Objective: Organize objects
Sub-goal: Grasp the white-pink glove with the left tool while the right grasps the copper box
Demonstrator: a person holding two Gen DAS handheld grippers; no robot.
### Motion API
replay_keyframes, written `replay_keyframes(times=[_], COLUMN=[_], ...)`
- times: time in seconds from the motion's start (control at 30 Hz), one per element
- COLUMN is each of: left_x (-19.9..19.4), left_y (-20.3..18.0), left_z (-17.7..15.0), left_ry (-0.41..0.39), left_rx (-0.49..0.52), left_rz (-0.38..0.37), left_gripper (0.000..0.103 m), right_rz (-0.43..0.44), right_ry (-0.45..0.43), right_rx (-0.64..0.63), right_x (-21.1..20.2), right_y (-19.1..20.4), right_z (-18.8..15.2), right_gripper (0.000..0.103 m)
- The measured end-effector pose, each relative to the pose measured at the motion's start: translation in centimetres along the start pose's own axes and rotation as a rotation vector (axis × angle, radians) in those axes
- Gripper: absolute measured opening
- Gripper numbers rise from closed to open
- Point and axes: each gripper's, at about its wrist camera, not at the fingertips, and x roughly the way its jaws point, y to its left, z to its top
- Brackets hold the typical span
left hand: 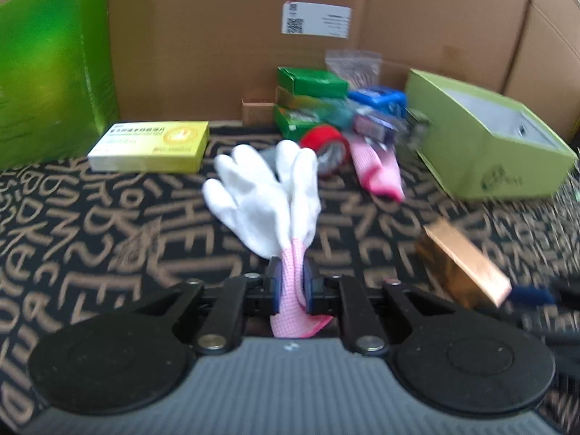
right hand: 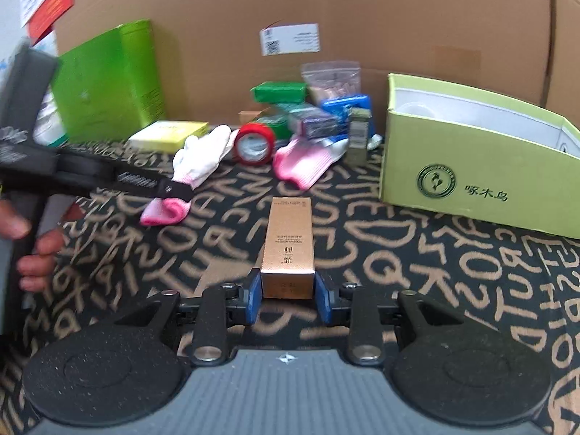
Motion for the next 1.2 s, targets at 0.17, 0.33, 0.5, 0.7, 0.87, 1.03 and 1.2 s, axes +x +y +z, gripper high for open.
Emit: replay_keyframes(times=[0.17, 0.33, 0.5, 0.7, 0.87, 1.03, 1.2], left_x=[-0.2, 1.8, 3.3, 3.5, 3.6, 3.5, 2.3], left_y=[0.5, 1.3, 0.6, 0.0, -0.1, -0.5, -1.7], left_z=[0.2, 2.0, 3.0, 3.0, 3.1, 3.1, 3.7], left_ry=[-0.028, -0.021, 0.009, 0.008, 0.017, 0.024, 0.007], left_rx=[-0.024, -0.097, -0.066, -0.044, -0.019, -0.005, 0.019], left_rz=[0.057, 0.045, 0.004, 0.025, 0.023, 0.016, -0.013], left_gripper=[0.067, 0.087, 0.061, 0.066, 0.054, 0.028, 0.009], right_rz=[-0.006, -0.025, -0.037, -0.039, -0.04, -0.028, -0.006], right_ry=[-0.02, -0.035, -0.021, -0.013, -0.015, -0.019, -0.029], right_rx=[0.006, -0.001, -0.01, -0.01, -0.005, -0.001, 0.022], right_x=[0.2, 1.0, 2.1, 2.9, 3.1, 3.1, 2.4], right_y=[0.0, 0.1, 0.2, 0.3, 0.3, 0.2, -0.2], right_z=[0.1, 0.8, 1.5, 1.7, 1.9, 1.9, 1.9], right_gripper=[0.058, 0.058, 0.057, 0.053, 0.044, 0.034, 0.034])
